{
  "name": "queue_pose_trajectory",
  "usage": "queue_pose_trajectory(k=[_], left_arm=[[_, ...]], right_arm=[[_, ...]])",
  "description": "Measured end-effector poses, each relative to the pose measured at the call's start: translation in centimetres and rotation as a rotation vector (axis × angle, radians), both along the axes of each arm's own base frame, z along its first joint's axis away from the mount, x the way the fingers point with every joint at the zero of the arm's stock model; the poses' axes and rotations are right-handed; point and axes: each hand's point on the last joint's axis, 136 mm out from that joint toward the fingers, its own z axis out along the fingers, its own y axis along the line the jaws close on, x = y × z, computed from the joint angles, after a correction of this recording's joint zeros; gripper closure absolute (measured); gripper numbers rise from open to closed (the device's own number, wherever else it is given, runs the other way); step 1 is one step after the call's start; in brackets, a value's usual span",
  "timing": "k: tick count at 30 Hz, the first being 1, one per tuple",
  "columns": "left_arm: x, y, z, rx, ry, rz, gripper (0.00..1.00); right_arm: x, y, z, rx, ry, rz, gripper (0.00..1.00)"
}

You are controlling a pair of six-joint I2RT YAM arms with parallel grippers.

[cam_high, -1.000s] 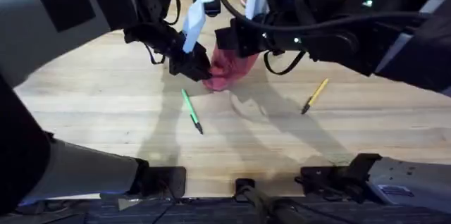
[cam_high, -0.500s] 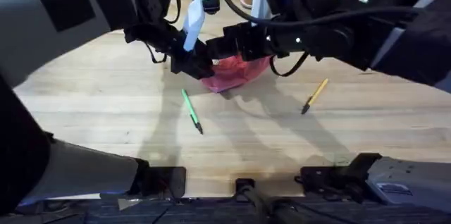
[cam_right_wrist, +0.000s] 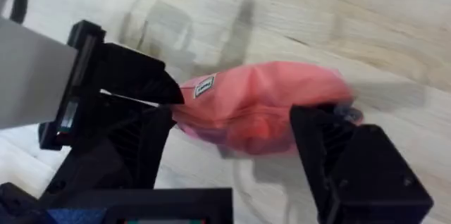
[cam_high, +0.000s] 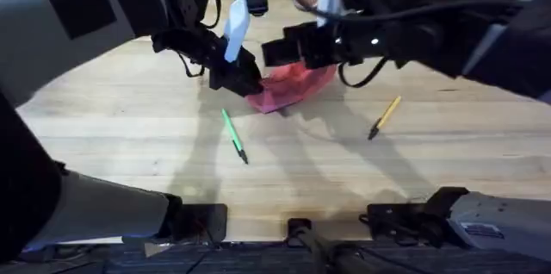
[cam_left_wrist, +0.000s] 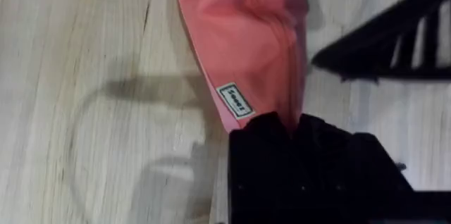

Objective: Unzip the bag, pick up the pens from the table one at a time and place them inside, then zip the bag closed.

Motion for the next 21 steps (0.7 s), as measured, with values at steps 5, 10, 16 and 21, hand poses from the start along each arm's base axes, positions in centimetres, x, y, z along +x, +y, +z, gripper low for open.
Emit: queue_pose_trajectory(k=[5,10,16,21], left_arm=[[0.1,-0.5,0.3,-0.024,-0.009,-0.009,0.959],[0.1,-0.5,0.3,-0.025,-0.008,-0.009,0.959],[0.0,-0.5,0.3,-0.026,-0.007,-0.010,0.959],[0.0,-0.5,0.4,-0.026,-0.006,-0.010,0.959]], right_arm=[[0.1,-3.5,3.2,0.007,-0.066,-0.071,0.004],[0.6,-8.2,6.2,0.000,-0.148,-0.198,0.004],[1.1,-10.1,7.0,-0.007,-0.175,-0.260,0.004],[1.1,-10.2,6.9,-0.010,-0.170,-0.259,0.004]])
